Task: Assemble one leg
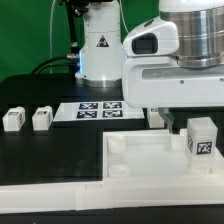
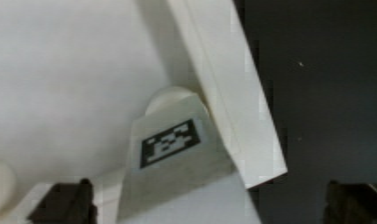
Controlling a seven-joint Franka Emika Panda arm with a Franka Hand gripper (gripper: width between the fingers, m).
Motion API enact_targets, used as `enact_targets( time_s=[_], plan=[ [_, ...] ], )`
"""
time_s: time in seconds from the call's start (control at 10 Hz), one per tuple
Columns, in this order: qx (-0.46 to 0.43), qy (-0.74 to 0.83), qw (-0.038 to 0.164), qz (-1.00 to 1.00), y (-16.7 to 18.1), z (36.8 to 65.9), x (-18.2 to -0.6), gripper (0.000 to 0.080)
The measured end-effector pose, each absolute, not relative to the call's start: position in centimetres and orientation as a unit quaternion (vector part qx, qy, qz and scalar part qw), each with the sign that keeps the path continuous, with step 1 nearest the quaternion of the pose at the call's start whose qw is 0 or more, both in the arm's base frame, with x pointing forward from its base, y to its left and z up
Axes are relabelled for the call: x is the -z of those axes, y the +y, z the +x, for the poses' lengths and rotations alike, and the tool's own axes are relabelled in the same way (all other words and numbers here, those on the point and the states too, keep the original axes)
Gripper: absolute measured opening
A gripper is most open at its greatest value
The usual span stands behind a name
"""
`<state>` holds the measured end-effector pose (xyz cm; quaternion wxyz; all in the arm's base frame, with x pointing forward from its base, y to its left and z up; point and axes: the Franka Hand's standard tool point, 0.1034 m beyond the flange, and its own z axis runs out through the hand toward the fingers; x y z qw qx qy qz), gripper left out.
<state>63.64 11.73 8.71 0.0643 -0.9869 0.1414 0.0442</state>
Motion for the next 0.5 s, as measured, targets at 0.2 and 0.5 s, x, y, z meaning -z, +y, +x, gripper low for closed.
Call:
enact_targets(
  time_s=[0.2,0.5],
  plan=[
    [-0.037,0.105,0.067,-0.992,11.66,63.87,-8.69,0.0562],
    [-0.041,0.167,0.066,-0.983,11.52,63.91,-8.7,0.0305]
  ],
)
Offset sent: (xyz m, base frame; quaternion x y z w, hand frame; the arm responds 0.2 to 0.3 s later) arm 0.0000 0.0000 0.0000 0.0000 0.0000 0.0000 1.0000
